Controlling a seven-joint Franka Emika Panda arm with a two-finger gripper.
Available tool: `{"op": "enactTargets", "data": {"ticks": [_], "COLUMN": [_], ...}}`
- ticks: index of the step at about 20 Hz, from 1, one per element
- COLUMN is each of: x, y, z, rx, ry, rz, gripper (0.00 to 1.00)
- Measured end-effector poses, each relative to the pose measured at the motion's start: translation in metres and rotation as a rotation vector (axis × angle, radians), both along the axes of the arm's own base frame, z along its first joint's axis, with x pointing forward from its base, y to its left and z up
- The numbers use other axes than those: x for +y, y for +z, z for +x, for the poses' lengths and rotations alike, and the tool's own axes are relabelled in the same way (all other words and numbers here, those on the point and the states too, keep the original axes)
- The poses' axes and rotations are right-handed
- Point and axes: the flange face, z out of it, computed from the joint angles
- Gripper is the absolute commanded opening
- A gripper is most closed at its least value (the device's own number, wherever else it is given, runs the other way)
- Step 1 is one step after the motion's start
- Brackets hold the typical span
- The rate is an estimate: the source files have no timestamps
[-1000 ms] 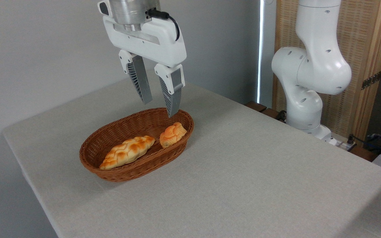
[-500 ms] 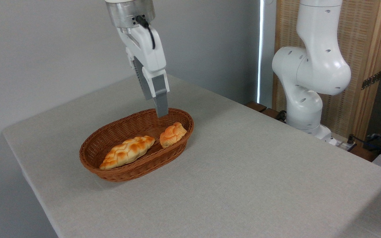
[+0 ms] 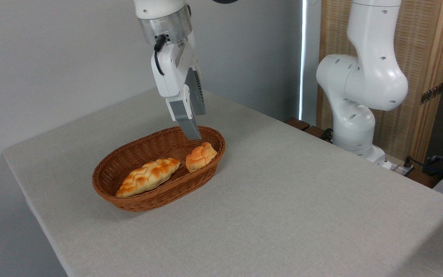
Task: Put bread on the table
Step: 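Rotate the gripper and move it over the small round bun, then lower the open gripper around the small round bun in the basket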
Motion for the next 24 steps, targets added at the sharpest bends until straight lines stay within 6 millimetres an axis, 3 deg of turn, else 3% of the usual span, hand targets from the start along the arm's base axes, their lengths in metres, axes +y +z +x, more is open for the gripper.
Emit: {"op": "enactTargets", "data": {"ticks": [5,12,17,24], "x": [-0.021,-0.024,-0.045,-0.046], "y": [-0.019,-0.039,-0.057,-0.073], "z": [-0.013,-0.011,-0.017,-0.016], "rx": [0.028,-0.003,0.000,-0.020], "ry": [-0.199,-0.340,-0.389,-0.391], "rz": [-0.007,0.005,0.028,0.029], "gripper": [1.00,1.00,1.00,1.00]}}
